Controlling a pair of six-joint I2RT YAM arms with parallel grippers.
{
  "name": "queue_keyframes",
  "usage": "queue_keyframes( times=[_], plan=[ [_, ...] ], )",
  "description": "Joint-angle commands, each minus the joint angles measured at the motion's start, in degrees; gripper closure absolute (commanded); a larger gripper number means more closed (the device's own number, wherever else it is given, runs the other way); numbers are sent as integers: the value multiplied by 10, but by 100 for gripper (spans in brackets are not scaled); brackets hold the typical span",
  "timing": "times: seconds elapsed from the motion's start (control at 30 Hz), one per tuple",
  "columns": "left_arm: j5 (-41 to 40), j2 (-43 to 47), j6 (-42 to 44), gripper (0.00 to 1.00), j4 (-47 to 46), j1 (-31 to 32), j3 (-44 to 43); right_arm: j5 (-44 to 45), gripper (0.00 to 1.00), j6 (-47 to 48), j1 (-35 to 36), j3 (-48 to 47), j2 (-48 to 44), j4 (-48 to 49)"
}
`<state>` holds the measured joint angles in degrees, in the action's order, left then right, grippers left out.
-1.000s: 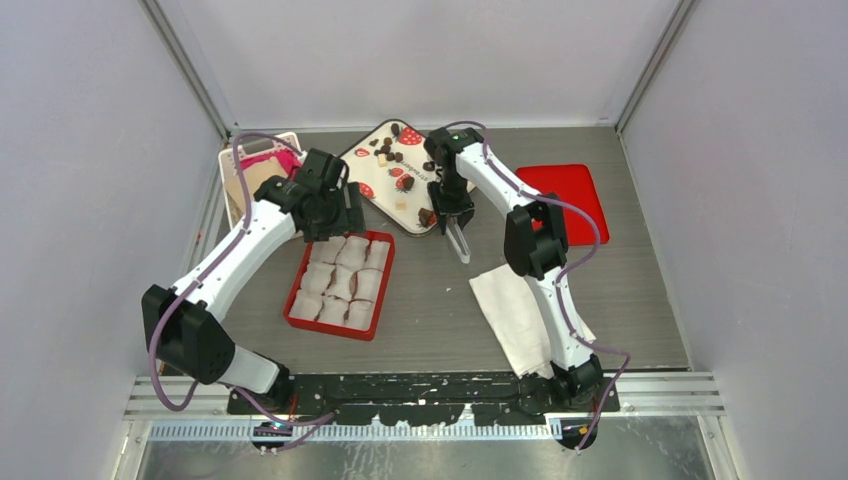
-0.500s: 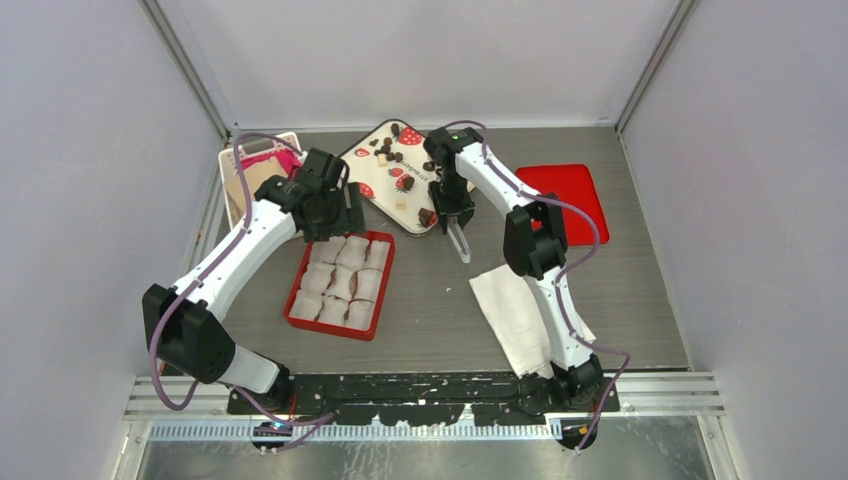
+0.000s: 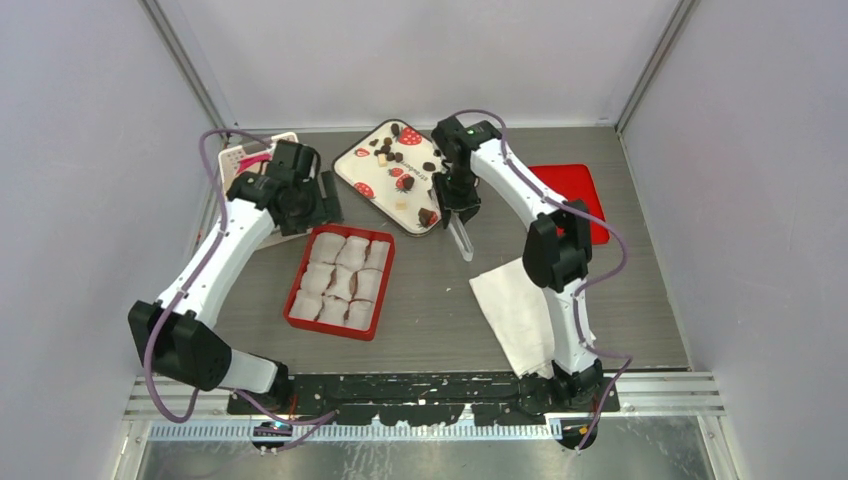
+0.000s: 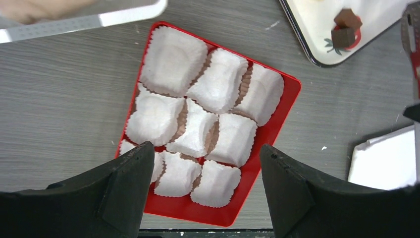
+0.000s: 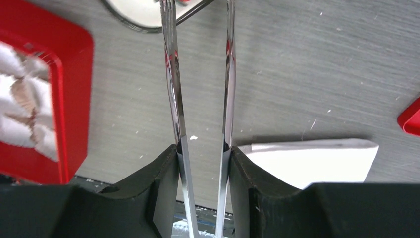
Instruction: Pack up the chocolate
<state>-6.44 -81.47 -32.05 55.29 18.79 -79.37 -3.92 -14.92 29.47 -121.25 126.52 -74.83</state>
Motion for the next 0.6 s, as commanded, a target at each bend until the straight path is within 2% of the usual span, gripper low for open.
queue_keyframes(
  times=[0.0, 0.17, 0.27, 0.4, 0.57],
  plan=[
    [6, 49, 15, 21, 15, -38, -32, -38, 99, -7, 19, 11, -90, 17],
    [22, 59, 15, 22, 30, -70, -56, -46, 99, -9, 84, 11, -112, 15],
    [23, 62, 11, 22, 40, -89, -66, -48, 99, -14, 149, -2, -107, 23],
    [14, 67, -6, 22, 56, -115, -71, -51, 99, -33, 215, -41, -67, 37],
    [4, 81, -20, 22, 63, -134, -61, -31, 99, -54, 266, -128, 4, 38]
  ],
)
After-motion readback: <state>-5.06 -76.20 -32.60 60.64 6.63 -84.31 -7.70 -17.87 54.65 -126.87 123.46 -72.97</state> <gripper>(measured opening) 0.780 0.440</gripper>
